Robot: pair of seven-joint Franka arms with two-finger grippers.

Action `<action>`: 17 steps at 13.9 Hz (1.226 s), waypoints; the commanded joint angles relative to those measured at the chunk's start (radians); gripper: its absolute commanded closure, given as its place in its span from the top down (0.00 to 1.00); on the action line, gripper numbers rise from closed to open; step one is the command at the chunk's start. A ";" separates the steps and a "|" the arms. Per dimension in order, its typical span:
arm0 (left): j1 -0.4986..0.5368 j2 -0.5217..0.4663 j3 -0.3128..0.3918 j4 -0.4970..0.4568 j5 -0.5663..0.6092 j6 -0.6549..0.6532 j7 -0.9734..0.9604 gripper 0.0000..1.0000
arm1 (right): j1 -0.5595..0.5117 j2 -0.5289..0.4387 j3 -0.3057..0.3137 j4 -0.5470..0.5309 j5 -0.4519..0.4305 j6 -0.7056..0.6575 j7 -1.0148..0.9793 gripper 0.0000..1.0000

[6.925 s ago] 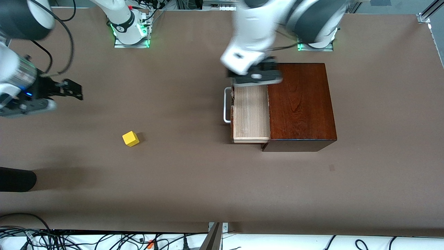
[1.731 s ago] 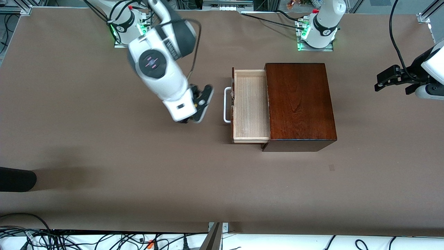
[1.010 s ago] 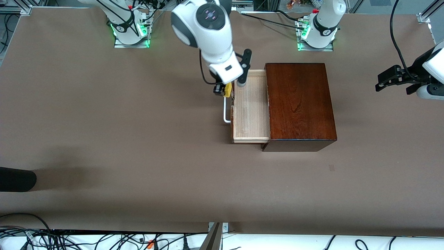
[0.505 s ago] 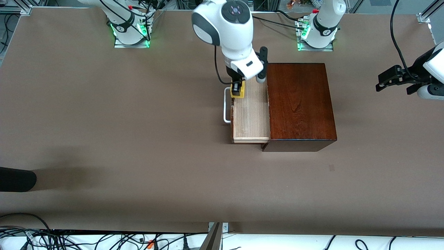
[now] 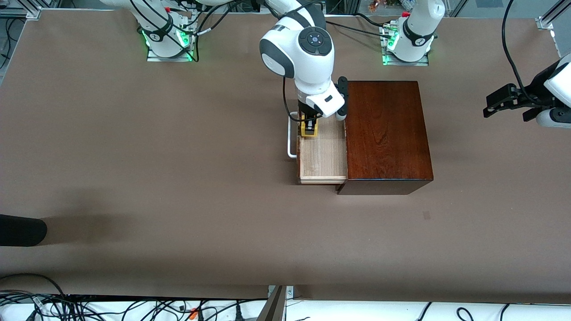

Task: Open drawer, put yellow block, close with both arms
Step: 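Carry the yellow cube with the right gripper over the open drawer, then lower the cube into the drawer and open the right gripper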

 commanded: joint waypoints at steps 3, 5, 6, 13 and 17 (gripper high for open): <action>0.000 0.000 0.004 0.006 0.007 0.001 0.021 1.00 | 0.028 0.030 -0.007 0.035 -0.032 0.000 -0.029 0.33; 0.000 0.000 0.004 0.006 0.007 0.001 0.021 1.00 | 0.033 0.041 -0.007 0.034 -0.033 0.003 -0.024 0.33; 0.000 0.000 0.004 0.005 0.005 0.001 0.021 1.00 | 0.033 0.046 -0.007 0.034 -0.032 0.004 -0.026 0.32; 0.000 0.000 0.004 0.006 0.005 0.003 0.021 1.00 | 0.033 0.073 -0.008 0.030 -0.033 0.023 -0.026 0.91; 0.000 0.000 0.003 0.006 0.005 0.003 0.021 1.00 | 0.027 0.064 -0.011 0.034 -0.029 0.020 -0.021 1.00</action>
